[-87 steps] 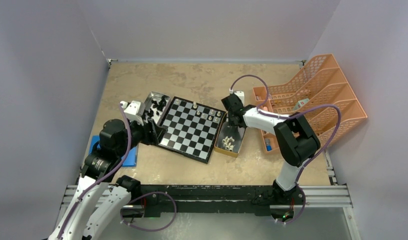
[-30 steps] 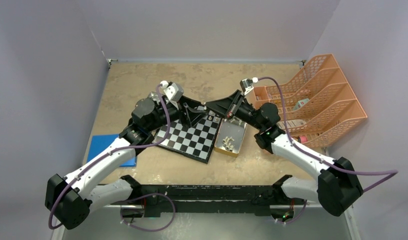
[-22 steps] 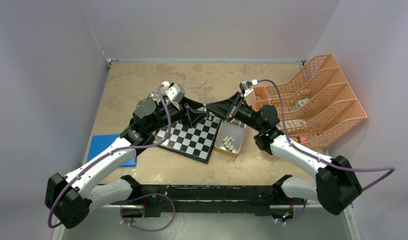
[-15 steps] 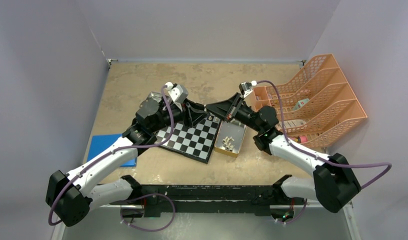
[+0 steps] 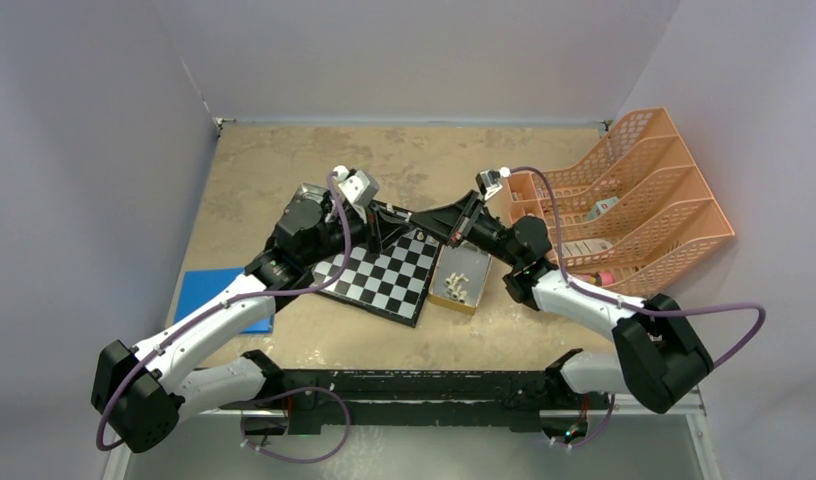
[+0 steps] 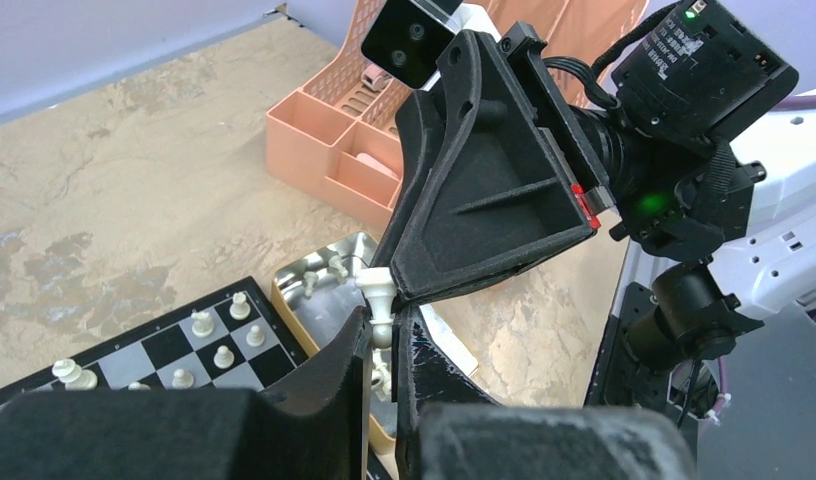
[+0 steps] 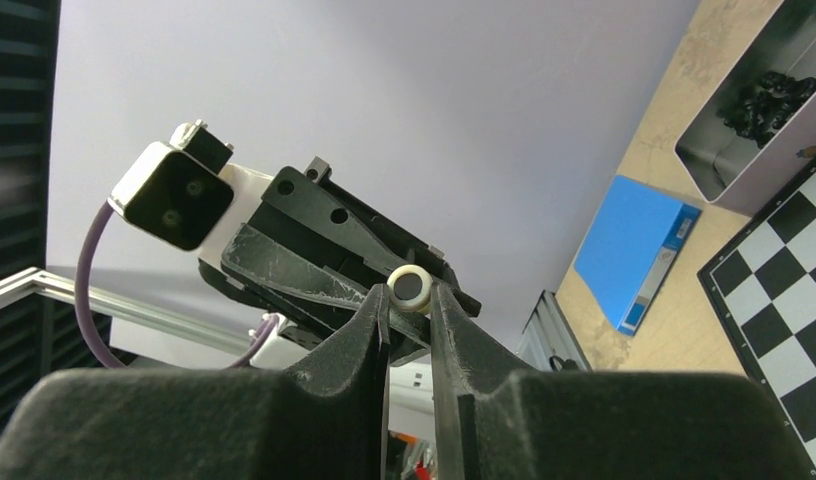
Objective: Set up the chess pieces on the board
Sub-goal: Place the chess piece on the chessboard.
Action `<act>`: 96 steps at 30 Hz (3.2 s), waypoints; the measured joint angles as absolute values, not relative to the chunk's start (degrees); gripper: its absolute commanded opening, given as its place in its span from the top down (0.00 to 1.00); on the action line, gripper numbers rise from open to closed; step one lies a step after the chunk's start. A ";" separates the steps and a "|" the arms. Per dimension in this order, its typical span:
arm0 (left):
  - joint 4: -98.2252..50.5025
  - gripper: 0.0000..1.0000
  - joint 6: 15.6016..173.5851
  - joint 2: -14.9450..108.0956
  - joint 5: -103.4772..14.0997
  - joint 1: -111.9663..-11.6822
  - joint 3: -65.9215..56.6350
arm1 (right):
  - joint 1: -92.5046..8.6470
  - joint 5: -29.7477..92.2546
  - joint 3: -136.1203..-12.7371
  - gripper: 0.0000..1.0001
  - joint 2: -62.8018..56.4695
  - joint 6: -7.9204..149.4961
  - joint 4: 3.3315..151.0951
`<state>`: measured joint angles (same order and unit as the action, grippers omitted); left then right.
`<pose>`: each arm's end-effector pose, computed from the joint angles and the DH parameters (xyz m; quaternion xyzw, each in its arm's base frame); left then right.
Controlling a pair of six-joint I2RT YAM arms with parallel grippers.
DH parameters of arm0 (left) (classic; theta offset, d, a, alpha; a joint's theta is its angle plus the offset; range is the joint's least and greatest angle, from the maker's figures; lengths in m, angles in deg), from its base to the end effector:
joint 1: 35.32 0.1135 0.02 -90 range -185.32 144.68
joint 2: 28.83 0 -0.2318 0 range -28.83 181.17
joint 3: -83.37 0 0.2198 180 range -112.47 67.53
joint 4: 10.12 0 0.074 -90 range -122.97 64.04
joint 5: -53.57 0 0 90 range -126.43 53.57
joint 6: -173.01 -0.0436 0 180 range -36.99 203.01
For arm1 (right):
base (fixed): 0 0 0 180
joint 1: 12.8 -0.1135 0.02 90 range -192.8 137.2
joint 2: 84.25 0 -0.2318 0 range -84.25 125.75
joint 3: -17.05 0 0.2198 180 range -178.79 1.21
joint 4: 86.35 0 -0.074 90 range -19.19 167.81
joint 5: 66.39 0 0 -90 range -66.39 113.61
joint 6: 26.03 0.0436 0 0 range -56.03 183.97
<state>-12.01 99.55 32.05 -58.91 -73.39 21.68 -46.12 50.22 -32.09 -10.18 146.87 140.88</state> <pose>0.1796 -0.1619 0.3170 0.2649 0.6622 -0.4388 0.5466 0.2067 0.1593 0.2866 0.0538 0.5723 0.7539 0.3181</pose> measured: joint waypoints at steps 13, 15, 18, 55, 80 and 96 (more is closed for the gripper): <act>-25.89 1.00 100.99 31.00 -55.63 -73.39 20.02 | -46.04 53.46 -31.28 0.44 -8.04 138.58 134.74; -30.96 1.00 101.28 29.45 -54.73 -73.39 18.84 | -46.04 53.09 -31.33 0.34 -9.77 134.84 128.51; -40.82 1.00 101.38 28.42 -52.35 -73.39 15.17 | -45.88 51.71 -31.46 0.14 -12.83 130.95 121.73; -81.51 1.00 89.10 76.44 -57.49 -51.51 -17.84 | -45.79 30.88 -37.56 0.01 -42.21 104.59 82.32; -86.02 0.90 88.36 90.15 -54.84 -55.29 -23.19 | -45.79 29.09 -37.56 0.01 -42.62 103.79 80.66; -84.22 0.80 88.47 89.97 -52.70 -55.66 -23.43 | -45.79 29.04 -37.56 0.01 -42.38 103.35 80.66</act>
<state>-84.22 88.47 89.97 -52.70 -55.66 -23.43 -45.79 29.04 -37.56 -42.38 103.35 80.66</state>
